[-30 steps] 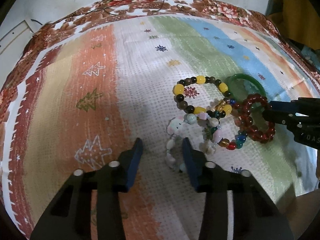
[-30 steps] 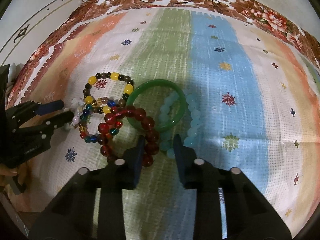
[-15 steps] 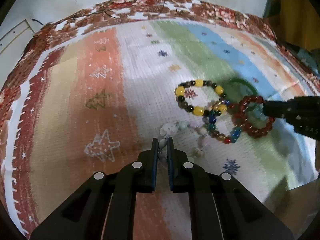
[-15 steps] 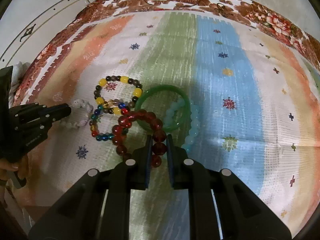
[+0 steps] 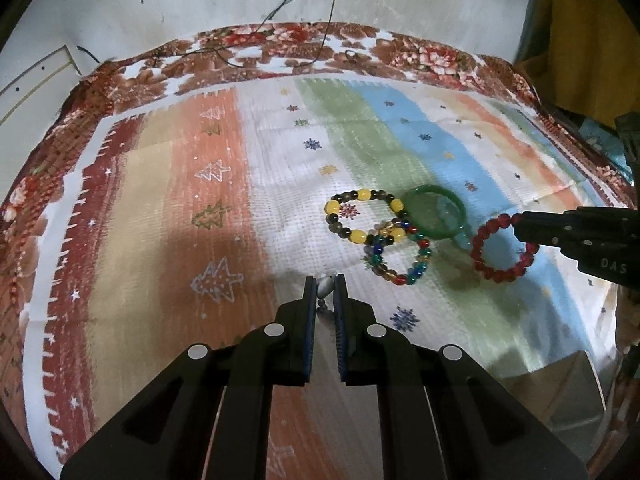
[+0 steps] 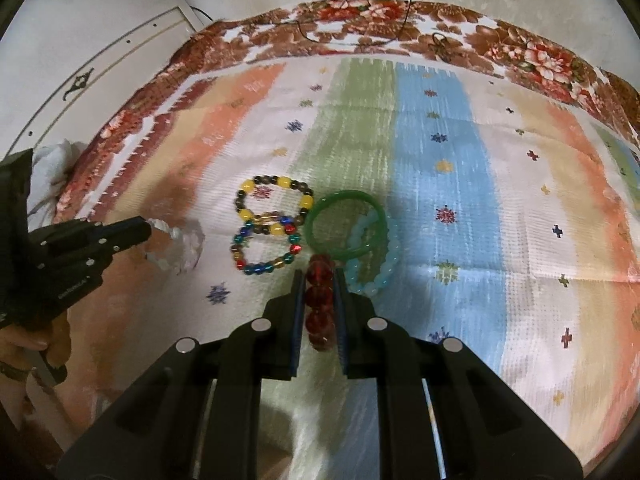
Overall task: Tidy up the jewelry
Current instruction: 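Grasp the red bead bracelet with the right tool and lift it, then lower the red bracelet into the silver tin and open the right tool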
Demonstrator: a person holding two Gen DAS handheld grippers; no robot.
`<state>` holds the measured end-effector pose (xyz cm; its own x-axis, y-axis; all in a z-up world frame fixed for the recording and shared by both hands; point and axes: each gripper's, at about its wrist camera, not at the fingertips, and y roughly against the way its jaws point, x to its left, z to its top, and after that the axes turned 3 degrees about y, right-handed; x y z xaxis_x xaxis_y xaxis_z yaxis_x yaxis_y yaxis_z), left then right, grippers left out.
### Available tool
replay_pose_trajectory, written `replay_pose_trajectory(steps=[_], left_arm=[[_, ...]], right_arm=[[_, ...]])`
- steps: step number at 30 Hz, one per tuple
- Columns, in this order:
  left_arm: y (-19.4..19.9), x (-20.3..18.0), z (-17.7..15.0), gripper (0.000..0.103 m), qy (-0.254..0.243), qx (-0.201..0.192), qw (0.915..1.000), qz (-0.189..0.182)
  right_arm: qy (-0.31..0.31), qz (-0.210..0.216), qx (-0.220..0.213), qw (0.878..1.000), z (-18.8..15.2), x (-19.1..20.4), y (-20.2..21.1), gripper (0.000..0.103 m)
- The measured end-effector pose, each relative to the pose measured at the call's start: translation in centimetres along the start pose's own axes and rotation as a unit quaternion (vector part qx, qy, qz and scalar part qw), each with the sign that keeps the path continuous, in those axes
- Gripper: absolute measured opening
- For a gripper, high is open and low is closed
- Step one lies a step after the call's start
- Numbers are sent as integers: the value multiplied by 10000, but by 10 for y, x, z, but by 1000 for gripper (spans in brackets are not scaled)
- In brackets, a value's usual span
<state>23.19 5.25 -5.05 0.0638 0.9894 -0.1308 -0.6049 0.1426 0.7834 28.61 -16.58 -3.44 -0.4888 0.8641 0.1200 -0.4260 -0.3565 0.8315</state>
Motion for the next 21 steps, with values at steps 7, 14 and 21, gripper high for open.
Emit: replay_pose_trajectory(steps=[7, 14, 21], left_arm=[[31, -2, -5, 8, 127, -192, 9997, -9], [55, -12, -15, 8, 123, -329, 9993, -105], [86, -25, -23, 8, 89, -568, 9979, -315]], right_arm=[[-44, 26, -209, 9998, -6, 9, 29, 15], [-58, 105, -444, 9989, -20, 21, 60, 15], [13, 170, -595, 9981, -34, 31, 82, 15]])
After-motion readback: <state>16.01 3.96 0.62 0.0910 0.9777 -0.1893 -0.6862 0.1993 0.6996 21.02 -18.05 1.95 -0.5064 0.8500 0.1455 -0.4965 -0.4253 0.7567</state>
